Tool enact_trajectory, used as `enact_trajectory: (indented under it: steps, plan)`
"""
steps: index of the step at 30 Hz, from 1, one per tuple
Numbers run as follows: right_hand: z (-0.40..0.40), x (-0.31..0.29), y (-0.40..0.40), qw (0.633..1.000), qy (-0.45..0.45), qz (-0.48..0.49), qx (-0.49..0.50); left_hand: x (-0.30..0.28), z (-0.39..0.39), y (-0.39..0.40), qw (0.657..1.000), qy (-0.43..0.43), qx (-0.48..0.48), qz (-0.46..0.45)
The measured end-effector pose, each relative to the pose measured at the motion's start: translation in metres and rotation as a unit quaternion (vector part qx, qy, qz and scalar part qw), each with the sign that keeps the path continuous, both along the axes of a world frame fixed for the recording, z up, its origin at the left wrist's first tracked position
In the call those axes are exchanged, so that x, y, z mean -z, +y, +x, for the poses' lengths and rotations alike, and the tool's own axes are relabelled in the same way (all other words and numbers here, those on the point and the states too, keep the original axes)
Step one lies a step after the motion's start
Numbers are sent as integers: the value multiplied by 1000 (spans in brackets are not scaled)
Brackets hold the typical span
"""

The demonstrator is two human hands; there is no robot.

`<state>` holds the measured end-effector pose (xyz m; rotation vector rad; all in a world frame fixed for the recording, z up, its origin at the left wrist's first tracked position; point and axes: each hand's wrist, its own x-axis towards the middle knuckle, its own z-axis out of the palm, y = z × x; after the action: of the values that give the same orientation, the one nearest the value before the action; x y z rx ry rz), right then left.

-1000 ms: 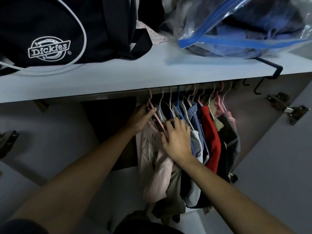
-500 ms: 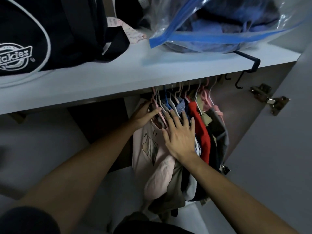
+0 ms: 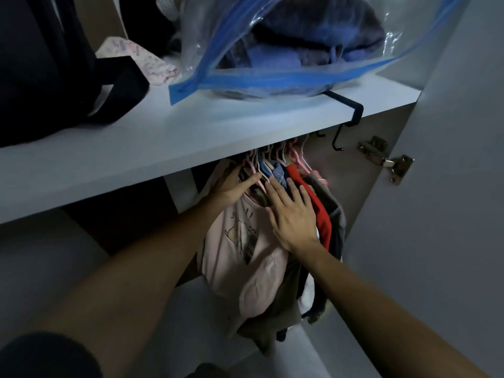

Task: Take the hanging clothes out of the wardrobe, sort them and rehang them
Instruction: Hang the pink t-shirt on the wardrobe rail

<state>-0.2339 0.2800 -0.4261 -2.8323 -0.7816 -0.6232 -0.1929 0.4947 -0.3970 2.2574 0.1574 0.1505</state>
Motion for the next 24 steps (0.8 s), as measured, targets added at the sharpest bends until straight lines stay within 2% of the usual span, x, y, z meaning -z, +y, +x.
enact_trajectory:
  steps: [5,9,12,18,24]
  plan:
    - [-4,-1,-1,1000,16,-14,-7,-4,-12,2,1000,-4,0,5]
    - [-21,-11,4,999,37,-3,-18,-8,-43,13,998,14,-7,54]
    - [-37,-18,-1,998,46,17,-44,-15,-82,13,992,58,-53,103]
    - [-96,-32,-21,985,64,58,-151,-33,-218,-15,964,91,-165,186]
    - [-194,-49,-29,941,115,101,-302,-56,-411,-71,905,109,-297,285]
